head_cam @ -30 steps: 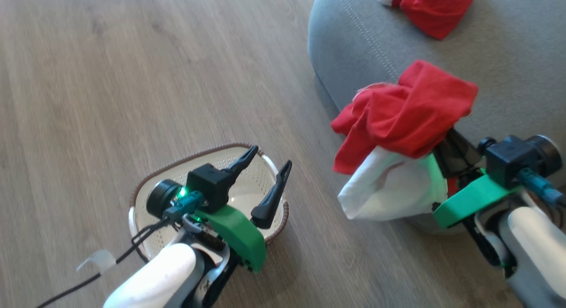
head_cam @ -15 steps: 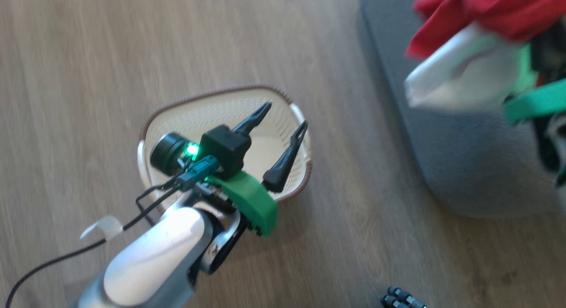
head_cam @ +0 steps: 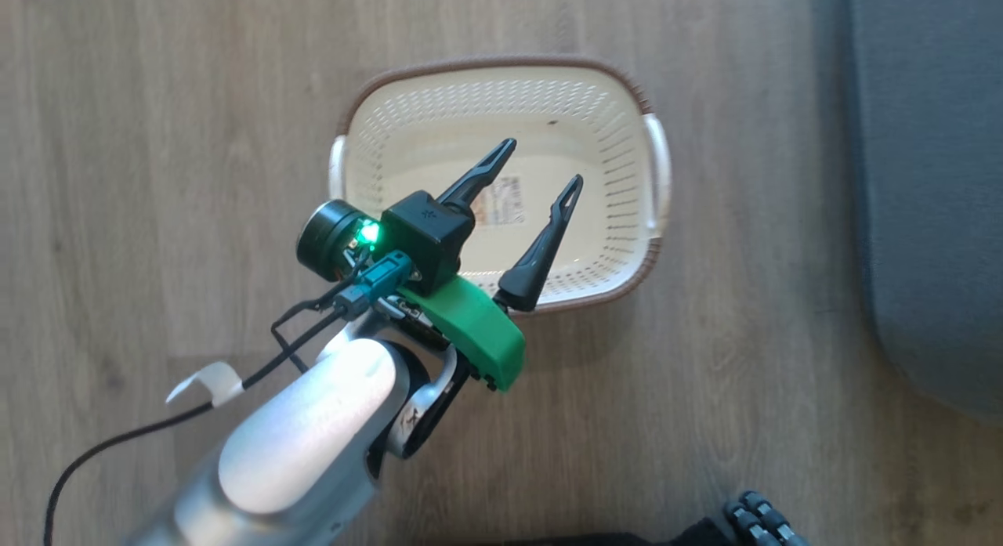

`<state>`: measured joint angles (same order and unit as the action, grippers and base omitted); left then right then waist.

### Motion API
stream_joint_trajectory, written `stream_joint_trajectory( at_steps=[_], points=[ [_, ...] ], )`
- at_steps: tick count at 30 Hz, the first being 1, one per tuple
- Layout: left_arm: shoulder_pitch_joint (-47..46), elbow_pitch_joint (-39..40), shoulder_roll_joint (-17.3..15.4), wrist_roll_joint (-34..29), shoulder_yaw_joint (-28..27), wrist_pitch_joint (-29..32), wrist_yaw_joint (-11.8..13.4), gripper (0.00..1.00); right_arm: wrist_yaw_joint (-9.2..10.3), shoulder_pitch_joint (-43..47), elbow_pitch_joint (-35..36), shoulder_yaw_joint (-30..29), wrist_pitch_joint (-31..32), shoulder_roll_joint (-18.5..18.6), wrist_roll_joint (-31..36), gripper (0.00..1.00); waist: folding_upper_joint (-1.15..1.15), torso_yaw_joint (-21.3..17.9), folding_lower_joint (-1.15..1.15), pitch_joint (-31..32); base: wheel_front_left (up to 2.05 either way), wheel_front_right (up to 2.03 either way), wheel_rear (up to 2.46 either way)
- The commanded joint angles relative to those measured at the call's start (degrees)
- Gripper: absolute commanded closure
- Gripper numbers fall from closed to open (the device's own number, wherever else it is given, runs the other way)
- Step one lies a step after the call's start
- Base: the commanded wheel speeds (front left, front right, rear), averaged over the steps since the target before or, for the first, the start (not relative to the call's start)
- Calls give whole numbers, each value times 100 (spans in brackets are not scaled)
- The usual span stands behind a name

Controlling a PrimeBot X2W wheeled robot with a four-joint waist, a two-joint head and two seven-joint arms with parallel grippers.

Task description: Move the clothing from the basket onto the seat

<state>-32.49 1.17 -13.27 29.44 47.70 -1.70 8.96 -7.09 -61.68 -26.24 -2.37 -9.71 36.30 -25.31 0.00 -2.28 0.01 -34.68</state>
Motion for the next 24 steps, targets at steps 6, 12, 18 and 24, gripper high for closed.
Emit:
stream_joint_trajectory(
  at_steps=[6, 12, 18, 24],
  points=[
    [247, 91, 105, 115, -139, -265, 110, 0, -40, -920, -576, -488, 196, 713, -84, 100, 0, 395, -1, -289, 0, 0, 0],
    [455, 77, -23, 179, -222, -366, 196, 0, -40, -1356, -1274, -1158, 132, 1105, -5, 100, 0, 282, -1, -271, 0, 0, 0],
    [470, 181, -97, 185, -242, -282, 272, 0, -40, -1370, -2031, -1690, 106, 1377, 235, 100, 0, 29, -1, -316, 0, 0, 0],
    [432, 281, -154, 124, -170, -131, 316, 0, -40, -1174, -2513, -1945, -27, 1343, 285, 100, 0, -143, -1, -501, 0, 0, 0]
  ],
)
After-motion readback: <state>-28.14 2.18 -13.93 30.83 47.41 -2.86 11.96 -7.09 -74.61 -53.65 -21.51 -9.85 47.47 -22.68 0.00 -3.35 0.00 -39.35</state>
